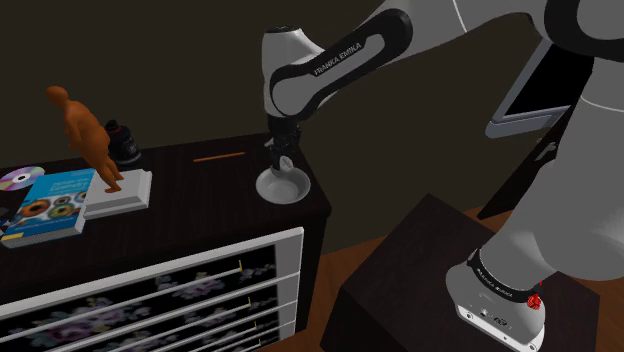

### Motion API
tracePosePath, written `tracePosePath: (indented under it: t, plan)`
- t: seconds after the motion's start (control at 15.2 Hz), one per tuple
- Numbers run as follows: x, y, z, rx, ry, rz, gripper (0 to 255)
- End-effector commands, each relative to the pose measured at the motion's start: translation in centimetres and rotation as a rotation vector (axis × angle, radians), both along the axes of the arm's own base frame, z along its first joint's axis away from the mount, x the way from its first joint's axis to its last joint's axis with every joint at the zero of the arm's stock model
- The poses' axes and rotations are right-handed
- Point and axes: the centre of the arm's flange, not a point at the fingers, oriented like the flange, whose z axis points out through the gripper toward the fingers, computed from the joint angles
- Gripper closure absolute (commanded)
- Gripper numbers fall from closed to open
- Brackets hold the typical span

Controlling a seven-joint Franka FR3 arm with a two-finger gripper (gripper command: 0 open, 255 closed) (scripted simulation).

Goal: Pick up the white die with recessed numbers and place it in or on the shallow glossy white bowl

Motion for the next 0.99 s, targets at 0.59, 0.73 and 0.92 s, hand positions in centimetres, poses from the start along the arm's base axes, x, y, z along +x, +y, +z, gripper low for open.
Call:
tracePosePath:
  t: [0.59,0.73,0.92]
  plan:
    - [0.0,0.1,-5.4,0.0,0.0,0.0,255]
    - [0.0,0.1,-5.4,0.0,0.0,0.0,255]
    - [0.0,0.1,-5.4,0.0,0.0,0.0,255]
